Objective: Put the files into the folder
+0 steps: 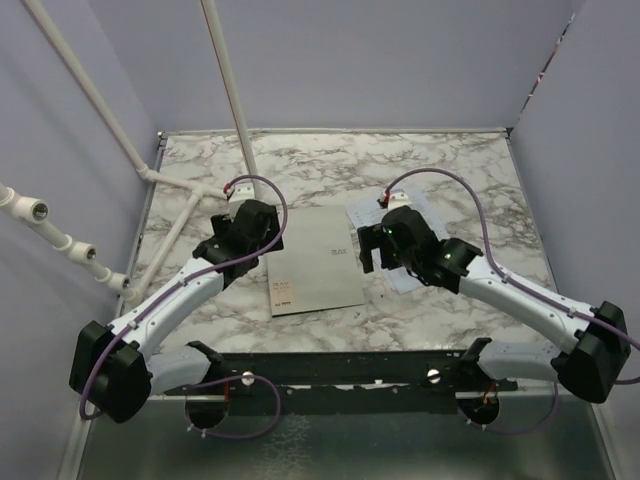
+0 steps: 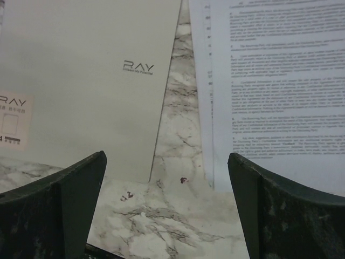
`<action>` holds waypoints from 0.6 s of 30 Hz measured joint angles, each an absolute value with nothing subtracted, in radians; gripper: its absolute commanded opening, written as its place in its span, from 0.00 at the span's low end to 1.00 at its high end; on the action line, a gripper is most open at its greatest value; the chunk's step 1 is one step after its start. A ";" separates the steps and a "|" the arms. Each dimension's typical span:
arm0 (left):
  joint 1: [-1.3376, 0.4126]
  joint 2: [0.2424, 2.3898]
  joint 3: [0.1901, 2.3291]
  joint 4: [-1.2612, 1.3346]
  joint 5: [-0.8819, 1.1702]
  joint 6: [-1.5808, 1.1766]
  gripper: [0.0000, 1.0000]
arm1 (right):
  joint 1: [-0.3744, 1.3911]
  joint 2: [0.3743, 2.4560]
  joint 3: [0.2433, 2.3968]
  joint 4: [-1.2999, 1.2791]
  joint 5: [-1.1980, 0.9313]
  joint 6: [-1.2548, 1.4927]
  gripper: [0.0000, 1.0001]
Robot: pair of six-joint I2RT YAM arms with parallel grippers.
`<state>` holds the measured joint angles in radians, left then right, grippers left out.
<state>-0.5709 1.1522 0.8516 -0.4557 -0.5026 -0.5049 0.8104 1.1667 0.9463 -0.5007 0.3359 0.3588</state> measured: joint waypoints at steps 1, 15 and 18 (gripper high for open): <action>-0.557 1.153 0.843 -0.452 -0.499 -0.515 0.99 | 0.810 1.190 0.944 -0.495 0.311 0.366 1.00; -0.504 1.256 0.722 -0.318 -0.367 -0.618 0.99 | 0.762 1.411 0.924 -0.337 0.061 0.429 1.00; -0.496 1.276 0.696 -0.278 -0.354 -0.630 0.99 | 0.731 1.448 0.914 -0.298 0.007 0.443 1.00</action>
<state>-0.4961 1.2762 0.6964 -0.2775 -0.3538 -0.6304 0.7311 1.4479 0.9138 -0.2981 0.0074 0.4427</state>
